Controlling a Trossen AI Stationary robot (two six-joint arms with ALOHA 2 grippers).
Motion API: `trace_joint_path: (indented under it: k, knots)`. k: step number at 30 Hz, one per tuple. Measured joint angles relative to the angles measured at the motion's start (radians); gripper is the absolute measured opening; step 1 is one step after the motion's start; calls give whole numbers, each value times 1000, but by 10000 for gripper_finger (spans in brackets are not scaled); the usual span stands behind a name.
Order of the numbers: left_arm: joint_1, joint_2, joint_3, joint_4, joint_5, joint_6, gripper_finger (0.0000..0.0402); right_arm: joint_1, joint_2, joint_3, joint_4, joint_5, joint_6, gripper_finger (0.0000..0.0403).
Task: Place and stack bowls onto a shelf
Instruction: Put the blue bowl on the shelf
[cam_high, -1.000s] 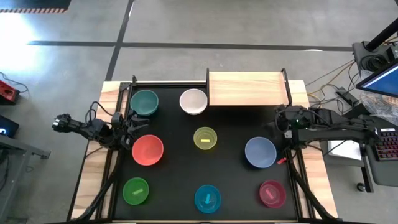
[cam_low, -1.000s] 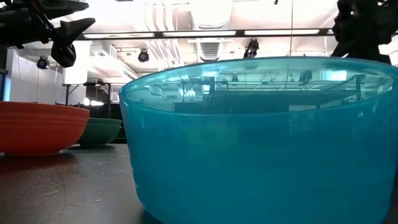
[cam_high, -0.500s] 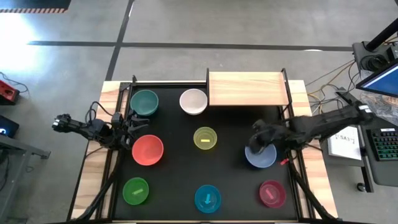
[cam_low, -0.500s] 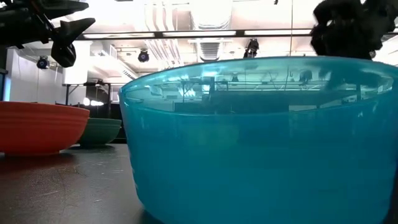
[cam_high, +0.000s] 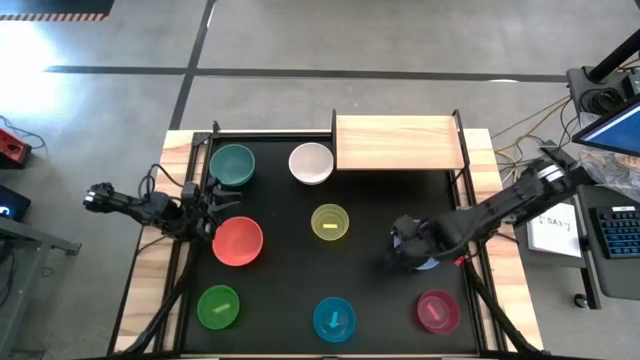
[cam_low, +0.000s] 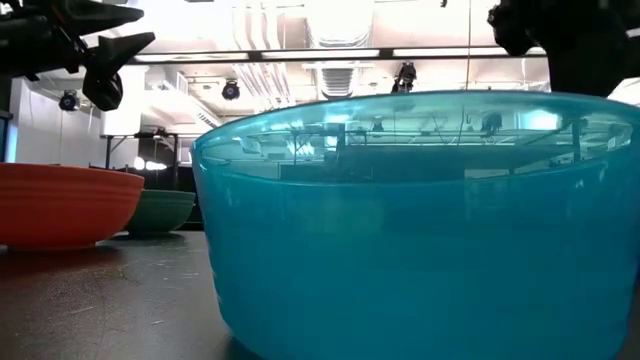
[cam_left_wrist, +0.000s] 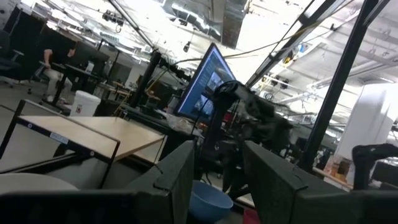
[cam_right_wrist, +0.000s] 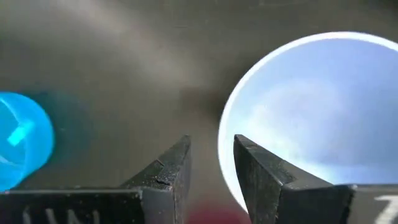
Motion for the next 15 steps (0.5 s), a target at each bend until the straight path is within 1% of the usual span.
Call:
trace_joint_path:
  k: [3,7,11,15]
  knots:
    - [0,1,0,0,0,0,123,12,73,76,-35,-3,-2,109]
    - [0,1,0,0,0,0,123,11,164,130,-82,-38,-13,109]
    - [0,1,0,0,0,0,123,11,216,139,-138,-81,-11,109]
    - [0,1,0,-1,0,0,123,11,246,135,-133,-105,-1,109]
